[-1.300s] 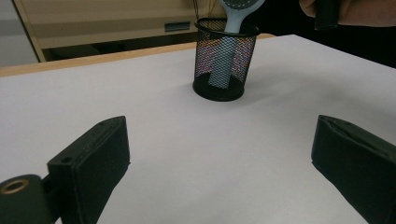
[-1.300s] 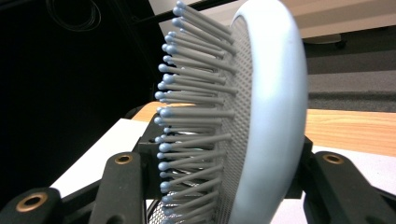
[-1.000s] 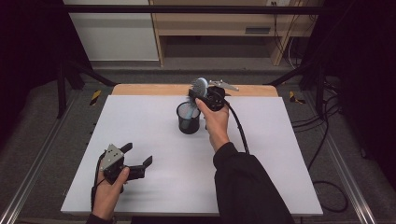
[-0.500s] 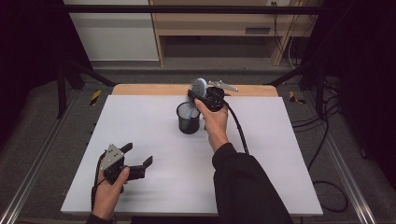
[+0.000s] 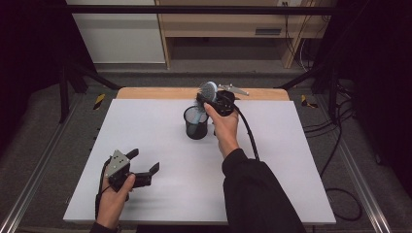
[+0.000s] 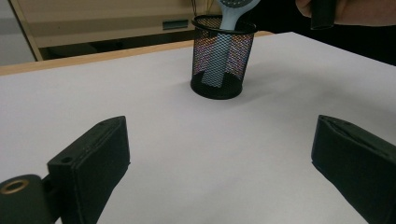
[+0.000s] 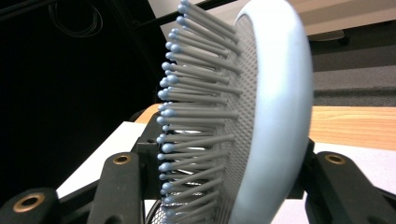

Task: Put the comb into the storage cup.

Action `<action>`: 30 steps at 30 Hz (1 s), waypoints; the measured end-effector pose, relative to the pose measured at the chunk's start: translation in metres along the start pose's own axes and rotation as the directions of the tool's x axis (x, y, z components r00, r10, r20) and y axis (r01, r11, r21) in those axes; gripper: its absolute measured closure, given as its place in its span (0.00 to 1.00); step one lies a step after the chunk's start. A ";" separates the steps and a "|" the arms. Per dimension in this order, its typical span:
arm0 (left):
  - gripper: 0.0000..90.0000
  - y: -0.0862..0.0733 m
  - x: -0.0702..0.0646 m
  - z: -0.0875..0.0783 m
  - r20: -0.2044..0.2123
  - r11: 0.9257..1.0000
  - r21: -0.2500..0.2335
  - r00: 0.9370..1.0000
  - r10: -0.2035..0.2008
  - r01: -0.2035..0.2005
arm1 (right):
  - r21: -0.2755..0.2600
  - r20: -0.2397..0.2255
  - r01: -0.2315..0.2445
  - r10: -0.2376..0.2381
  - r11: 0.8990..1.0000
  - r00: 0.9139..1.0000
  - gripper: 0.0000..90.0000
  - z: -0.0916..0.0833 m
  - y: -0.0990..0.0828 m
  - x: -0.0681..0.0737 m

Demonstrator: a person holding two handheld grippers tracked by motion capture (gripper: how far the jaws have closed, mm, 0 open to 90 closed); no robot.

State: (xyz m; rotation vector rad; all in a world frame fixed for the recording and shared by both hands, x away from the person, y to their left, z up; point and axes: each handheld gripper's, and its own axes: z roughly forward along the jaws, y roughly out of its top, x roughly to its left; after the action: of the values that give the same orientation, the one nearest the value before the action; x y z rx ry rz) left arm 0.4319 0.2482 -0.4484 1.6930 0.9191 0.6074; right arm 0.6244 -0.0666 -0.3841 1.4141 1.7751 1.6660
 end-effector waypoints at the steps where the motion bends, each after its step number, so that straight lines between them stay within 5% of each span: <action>1: 0.05 0.000 0.000 0.000 0.001 1.000 0.000 1.000 0.000 0.000 | 0.002 0.001 0.002 -0.002 1.000 1.000 0.53 0.000 0.000 0.000; 30: 0.05 0.000 -0.001 0.000 0.007 1.000 0.000 1.000 0.004 -0.004 | 0.014 0.019 0.011 -0.011 1.000 1.000 0.48 -0.002 0.000 -0.005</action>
State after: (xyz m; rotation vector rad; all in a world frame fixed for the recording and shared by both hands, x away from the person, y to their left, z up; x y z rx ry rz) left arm 0.4317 0.2474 -0.4484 1.6963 0.9113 0.6040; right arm 0.6247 -0.0721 -0.3854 1.4187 1.7850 1.6326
